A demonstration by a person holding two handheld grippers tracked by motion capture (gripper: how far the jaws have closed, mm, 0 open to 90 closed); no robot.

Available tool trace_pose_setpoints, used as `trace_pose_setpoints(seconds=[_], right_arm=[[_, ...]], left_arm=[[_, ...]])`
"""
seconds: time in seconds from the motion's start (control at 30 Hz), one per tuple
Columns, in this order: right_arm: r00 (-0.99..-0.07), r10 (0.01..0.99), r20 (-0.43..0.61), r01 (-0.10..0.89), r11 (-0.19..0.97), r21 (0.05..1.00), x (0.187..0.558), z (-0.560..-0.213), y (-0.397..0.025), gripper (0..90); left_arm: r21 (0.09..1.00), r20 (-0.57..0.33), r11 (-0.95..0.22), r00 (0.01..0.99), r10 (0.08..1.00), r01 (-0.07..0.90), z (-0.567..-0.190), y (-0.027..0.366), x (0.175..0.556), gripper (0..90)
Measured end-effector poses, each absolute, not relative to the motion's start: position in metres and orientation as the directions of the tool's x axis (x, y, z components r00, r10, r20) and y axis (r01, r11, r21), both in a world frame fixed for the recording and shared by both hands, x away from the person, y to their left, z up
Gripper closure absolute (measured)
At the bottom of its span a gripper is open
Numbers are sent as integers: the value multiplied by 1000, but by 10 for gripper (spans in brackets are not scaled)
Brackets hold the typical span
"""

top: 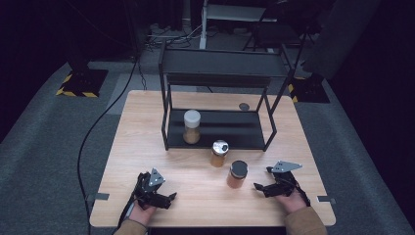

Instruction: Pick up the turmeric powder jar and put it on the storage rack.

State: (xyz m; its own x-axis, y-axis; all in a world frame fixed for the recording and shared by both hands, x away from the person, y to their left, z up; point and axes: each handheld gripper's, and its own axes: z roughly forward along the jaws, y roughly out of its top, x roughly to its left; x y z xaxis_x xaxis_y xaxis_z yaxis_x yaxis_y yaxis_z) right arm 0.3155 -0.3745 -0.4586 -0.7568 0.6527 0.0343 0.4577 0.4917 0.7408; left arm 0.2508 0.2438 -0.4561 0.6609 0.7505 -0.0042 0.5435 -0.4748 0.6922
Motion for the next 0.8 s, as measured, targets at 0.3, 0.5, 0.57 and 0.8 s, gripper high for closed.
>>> trace_pose_setpoints(seconds=[0.3,0.5,0.57,0.8], right_arm=[[-750,661,19,442,480,758,311,-437,-371,68],[-753,658,2,423,481,768,307,-420,-369,71],[-755,656,1,417,479,773,307,-414,-369,71],[-766,643,27,413,459,786,308,-394,-369,74]], left_arm=[[692,-4,-476,662,750,543,-456,244,251,3],[692,-4,-476,662,750,543,-456,244,251,3],[692,-3,-476,662,750,543,-456,244,251,3],[692,-4,-476,662,750,543,-456,244,251,3]])
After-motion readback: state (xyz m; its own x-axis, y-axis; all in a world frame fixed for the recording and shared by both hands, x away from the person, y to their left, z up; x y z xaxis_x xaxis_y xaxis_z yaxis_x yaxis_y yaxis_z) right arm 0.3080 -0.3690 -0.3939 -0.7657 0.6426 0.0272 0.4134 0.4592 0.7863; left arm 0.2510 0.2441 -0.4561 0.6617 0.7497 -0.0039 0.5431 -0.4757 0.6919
